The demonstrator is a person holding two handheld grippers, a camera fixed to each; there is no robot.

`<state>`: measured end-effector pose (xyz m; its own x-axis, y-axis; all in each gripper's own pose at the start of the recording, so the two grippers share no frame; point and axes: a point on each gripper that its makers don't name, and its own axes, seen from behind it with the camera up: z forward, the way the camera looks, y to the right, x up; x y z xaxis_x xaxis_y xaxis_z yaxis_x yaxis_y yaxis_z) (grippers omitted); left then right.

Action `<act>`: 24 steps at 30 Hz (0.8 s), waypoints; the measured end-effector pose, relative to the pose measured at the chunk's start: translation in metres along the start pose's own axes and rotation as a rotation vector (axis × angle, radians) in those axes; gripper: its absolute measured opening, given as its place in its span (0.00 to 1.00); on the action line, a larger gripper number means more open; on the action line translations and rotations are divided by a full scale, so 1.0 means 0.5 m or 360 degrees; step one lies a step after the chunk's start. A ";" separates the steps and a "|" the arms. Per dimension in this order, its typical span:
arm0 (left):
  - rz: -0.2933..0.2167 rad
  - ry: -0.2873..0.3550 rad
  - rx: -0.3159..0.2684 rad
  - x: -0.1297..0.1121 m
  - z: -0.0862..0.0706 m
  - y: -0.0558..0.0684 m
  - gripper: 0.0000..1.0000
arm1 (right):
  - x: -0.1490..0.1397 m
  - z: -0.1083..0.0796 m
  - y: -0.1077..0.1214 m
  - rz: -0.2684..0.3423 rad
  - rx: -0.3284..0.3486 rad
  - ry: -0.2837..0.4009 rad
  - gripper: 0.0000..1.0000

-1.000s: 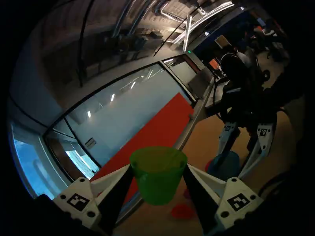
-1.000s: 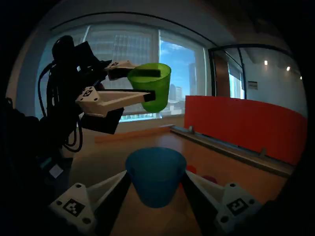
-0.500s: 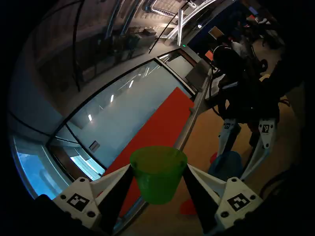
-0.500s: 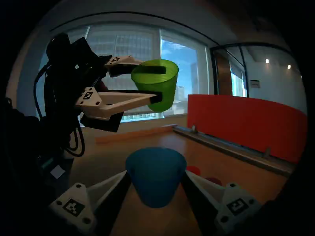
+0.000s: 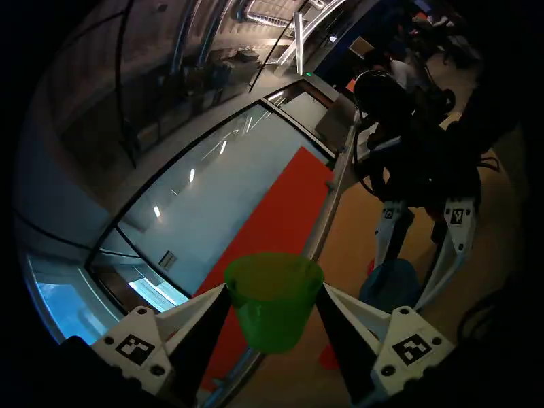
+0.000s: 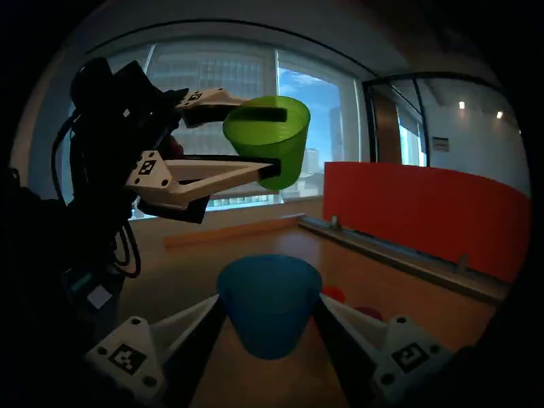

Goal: Pour water

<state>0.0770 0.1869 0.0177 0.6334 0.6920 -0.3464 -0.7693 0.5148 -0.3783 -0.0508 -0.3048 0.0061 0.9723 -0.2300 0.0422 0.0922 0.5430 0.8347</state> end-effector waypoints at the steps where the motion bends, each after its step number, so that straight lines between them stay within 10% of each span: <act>1: 0.0010 -0.0001 0.0003 0.001 0.001 -0.001 0.85 | 0.001 0.000 0.000 -0.0001 0.0001 0.0000 0.88; 24: 0.0206 0.0004 0.0030 0.018 0.007 -0.004 0.85 | 0.005 -0.003 0.000 -0.0013 0.0010 -0.0005 0.88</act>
<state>0.0837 0.1941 0.0184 0.5291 0.7518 -0.3934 -0.8459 0.4310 -0.3140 -0.0479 -0.3042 0.0053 0.9708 -0.2371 0.0373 0.0988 0.5362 0.8383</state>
